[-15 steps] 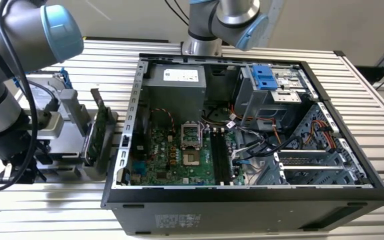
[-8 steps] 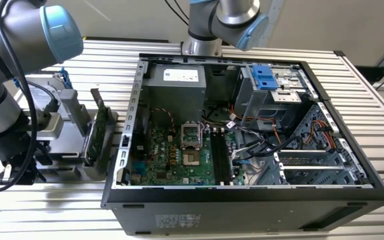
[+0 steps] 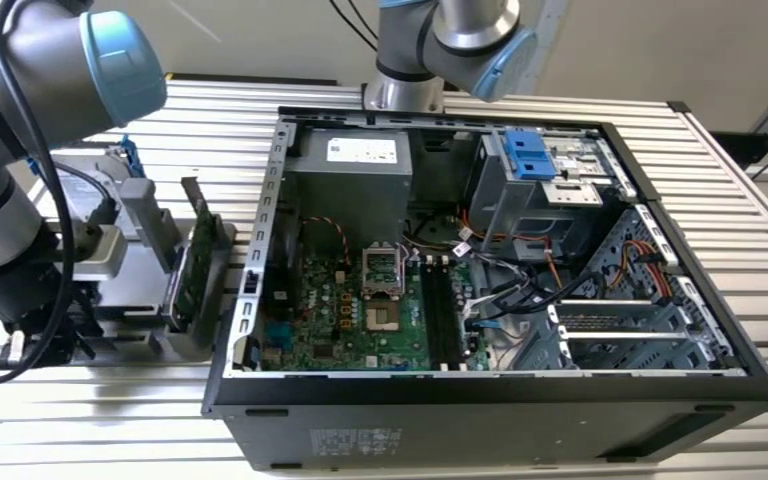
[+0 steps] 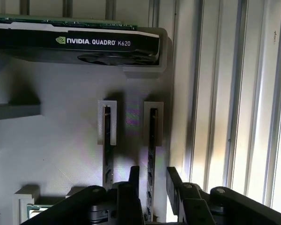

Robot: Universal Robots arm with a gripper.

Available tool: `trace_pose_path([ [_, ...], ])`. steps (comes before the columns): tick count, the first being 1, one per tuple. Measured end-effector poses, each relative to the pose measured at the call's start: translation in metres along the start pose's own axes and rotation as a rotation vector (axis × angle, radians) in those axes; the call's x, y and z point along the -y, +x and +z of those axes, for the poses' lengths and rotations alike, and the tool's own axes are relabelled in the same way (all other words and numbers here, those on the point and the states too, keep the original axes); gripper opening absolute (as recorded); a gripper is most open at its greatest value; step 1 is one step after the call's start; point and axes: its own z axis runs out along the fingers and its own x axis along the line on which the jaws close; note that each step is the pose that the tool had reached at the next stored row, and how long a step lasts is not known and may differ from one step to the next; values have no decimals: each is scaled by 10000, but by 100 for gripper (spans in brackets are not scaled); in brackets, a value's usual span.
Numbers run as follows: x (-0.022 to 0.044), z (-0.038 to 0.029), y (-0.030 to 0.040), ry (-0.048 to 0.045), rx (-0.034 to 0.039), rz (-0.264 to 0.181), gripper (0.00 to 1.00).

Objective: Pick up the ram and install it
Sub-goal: 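Pick up the ram and move it above insertion slot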

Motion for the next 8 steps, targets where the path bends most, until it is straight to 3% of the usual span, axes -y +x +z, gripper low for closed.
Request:
trace_pose_path([
  [8,0,0,-1,-1,-1,0,0],
])
